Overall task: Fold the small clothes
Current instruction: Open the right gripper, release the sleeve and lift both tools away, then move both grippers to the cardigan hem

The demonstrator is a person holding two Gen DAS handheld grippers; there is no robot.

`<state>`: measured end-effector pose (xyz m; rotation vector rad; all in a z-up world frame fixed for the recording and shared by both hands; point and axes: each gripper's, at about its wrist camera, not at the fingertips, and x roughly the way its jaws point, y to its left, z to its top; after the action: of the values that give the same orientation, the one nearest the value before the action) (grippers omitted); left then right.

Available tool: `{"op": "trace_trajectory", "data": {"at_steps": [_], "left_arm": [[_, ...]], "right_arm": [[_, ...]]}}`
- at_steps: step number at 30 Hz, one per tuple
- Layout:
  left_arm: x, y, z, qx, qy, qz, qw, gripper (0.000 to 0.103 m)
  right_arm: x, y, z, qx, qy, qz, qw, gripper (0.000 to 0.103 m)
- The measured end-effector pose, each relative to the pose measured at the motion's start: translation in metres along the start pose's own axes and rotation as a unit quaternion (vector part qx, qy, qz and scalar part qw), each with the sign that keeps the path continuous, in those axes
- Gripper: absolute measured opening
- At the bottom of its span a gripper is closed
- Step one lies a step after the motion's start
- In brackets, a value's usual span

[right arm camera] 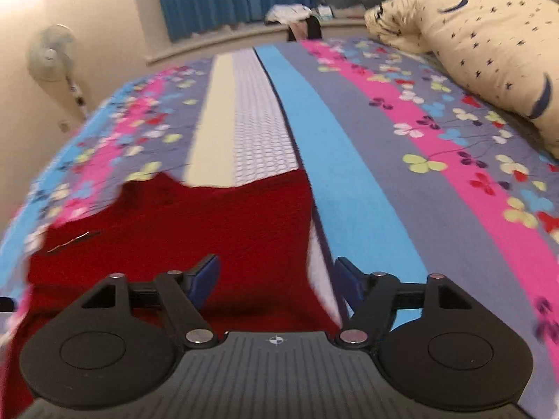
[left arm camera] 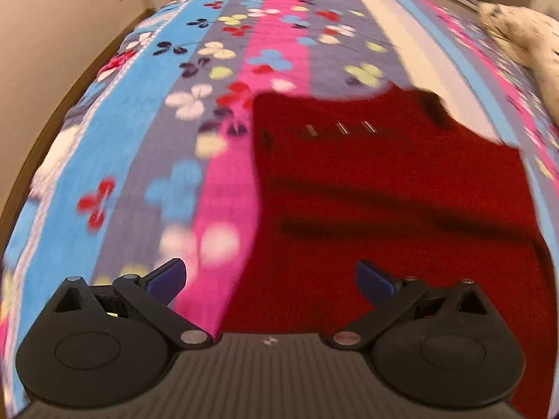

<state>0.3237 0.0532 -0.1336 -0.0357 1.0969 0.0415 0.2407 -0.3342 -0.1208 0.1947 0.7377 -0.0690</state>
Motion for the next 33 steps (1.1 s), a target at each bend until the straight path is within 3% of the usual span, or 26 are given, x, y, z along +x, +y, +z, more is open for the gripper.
{"op": "trace_trajectory", "data": {"at_steps": [3,8,13,21,33], "left_arm": [[-0.058,-0.003,-0.055,0.004,-0.004,0.007,1.0000,0.103],[-0.145,-0.006,-0.140,0.012,-0.003,0.049,0.9987,0.103],[-0.203,-0.008,-0.200,0.015,-0.006,0.022,0.9996,0.103],[-0.264,-0.018,-0.263,0.026,-0.050,0.005,0.9984,0.103],[-0.283,-0.031,-0.289,0.059,-0.067,0.002,0.9960,0.103]], "right_arm": [[-0.085,0.013,-0.045,-0.005,-0.001,0.010,1.000,0.080],[-0.202,0.038,-0.114,-0.042,-0.027,-0.035,0.998,0.082],[-0.271,0.052,-0.159,-0.075,-0.029,-0.009,0.997,0.084],[-0.330,0.063,-0.199,-0.090,-0.054,0.000,0.994,0.084],[-0.362,0.059,-0.220,-0.083,-0.066,0.001,0.994,0.085]]}}
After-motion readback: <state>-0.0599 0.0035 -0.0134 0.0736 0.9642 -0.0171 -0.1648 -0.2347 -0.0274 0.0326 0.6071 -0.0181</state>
